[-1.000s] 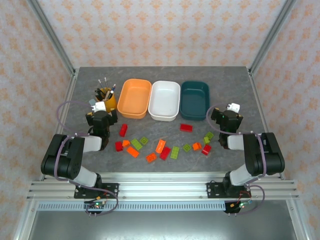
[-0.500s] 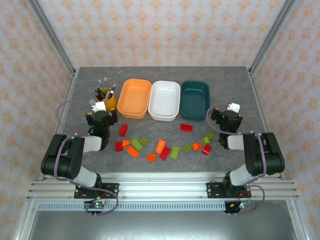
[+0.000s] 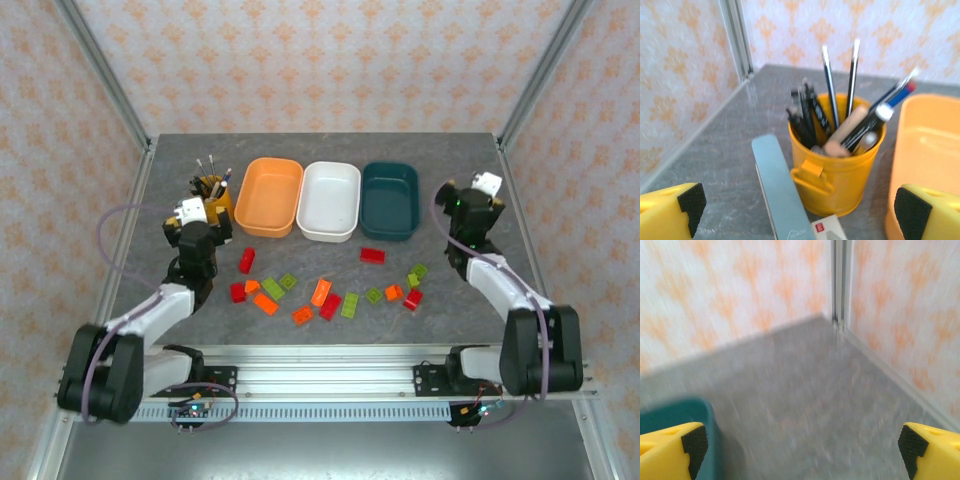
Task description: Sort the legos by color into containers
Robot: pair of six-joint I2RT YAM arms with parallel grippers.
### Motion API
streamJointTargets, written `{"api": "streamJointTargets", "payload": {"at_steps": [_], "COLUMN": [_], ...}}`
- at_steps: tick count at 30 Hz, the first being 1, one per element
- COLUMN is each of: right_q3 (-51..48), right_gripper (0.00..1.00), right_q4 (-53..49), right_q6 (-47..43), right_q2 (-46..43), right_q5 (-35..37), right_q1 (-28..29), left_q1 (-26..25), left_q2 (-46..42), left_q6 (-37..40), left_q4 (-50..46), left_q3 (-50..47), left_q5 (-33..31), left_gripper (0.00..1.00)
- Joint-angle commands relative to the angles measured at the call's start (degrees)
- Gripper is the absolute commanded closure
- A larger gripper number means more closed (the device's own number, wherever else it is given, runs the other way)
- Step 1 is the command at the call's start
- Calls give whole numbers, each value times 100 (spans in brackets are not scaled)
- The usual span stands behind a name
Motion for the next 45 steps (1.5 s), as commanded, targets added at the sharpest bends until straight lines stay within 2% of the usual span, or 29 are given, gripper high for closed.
{"api": "streamJointTargets", "payload": {"at_steps": [1, 2, 4, 6, 7, 8, 9, 10, 11, 13, 15, 18, 21, 26, 29, 34, 40, 45], "right_q3": [1024, 1565, 2595, 3364, 3460, 3427, 3355, 3282, 3241, 3256, 3369, 3248, 2654, 1943, 1635, 1073, 1014, 924], "right_gripper": [1, 1, 1, 0, 0, 0, 1, 4, 8, 9, 12, 16, 19, 20, 20, 21, 23, 32], "right_q4": [-1826, -2525, -4063, -5860, -6278, -6271, -6212, -6175, -6294, -6537, -7055, -7677, -7593, -7071, -6899, -6152, -5877, -5627], "right_q6": [536, 716, 1795, 3473, 3841, 3696, 3541, 3462, 3500, 3575, 3691, 3856, 3926, 3981, 4056, 4172, 4145, 4172], "right_q2": [-499, -535, -411, -21, 91, 155, 153, 84, -20, -195, -198, -25, 40, 355, 664, 1037, 1438, 1743], "right_q5": [419, 420, 544, 55, -405, -1223, -1740, -1887, -1688, -1251, -912, -1045, -1428, -1937, -2138, -2569, -2648, -2719], "right_q1": [88, 143, 136, -29, -115, -213, -221, -132, 32, 325, 519, 553, 597, 601, 607, 607, 600, 605], "left_q1": [-195, -297, -560, -828, -855, -850, -820, -796, -796, -734, -674, -724, -1138, -2236, -2599, -3014, -3260, -3304], "left_q2": [-902, -1203, -1645, -2003, -2094, -2140, -2107, -2054, -1962, -1879, -1824, -1404, -877, -380, -123, 445, 797, 913], "left_q6": [-341, -415, -362, -320, -606, -1357, -2071, -2310, -2660, -3239, -3237, -3119, -2900, -2776, -2776, -2776, -2620, -2635], "left_q4": [-1262, -1545, -2027, -2303, -2522, -3261, -4465, -5384, -5910, -6193, -6139, -6330, -6471, -6068, -5647, -5349, -5211, -5152], "left_q3": [181, 264, 482, 685, 836, 1197, 1786, 2309, 2641, 2808, 2880, 3171, 3332, 3273, 3225, 3409, 3558, 3628], "left_q5": [-645, -681, -778, -911, -960, -1053, -807, -404, -240, -43, 649, 1657, 2312, 2413, 2507, 2673, 2733, 2770], "left_gripper": [0, 0, 0, 0, 0, 0, 0, 0, 0, 0, 0, 0, 0, 0, 0, 0, 0, 0]}}
